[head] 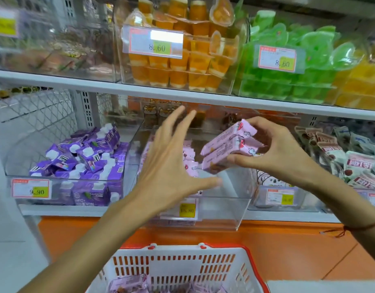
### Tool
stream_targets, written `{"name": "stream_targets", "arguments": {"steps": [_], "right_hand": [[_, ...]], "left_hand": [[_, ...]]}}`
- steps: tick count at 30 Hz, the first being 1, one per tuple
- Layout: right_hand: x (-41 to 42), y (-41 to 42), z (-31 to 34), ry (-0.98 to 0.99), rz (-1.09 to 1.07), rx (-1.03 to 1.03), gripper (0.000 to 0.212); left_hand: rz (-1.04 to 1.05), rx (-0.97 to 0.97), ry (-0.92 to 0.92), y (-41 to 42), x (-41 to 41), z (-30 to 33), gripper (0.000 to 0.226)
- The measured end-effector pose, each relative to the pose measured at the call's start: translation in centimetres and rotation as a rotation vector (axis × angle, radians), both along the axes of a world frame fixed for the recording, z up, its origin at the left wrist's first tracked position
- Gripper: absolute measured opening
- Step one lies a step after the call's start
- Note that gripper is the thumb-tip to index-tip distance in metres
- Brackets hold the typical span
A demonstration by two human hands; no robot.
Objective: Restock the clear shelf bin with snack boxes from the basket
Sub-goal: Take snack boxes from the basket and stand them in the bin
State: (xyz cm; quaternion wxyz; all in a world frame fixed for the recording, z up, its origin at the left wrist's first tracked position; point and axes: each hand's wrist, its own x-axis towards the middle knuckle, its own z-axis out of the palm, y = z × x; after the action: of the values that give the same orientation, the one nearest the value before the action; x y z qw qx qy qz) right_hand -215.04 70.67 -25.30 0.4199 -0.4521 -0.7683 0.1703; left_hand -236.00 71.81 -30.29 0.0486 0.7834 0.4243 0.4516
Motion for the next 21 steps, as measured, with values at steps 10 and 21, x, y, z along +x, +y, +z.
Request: {"name": "stream_targets", "arguments": {"steps": [10, 21], "right_hand": [[-3.0, 14.5, -4.7, -0.769, -0.348, -0.005, 0.047], [-3.4, 21.9, -9.5, -0.187, -0.218, -0.562, 0.037]], "left_hand": [[0.461, -0.256, -0.125, 5.3, -5.7, -6.7, 0.056], [0.416, -0.190, -0.055, 3.9, -6.0, -6.2, 0.038]]}}
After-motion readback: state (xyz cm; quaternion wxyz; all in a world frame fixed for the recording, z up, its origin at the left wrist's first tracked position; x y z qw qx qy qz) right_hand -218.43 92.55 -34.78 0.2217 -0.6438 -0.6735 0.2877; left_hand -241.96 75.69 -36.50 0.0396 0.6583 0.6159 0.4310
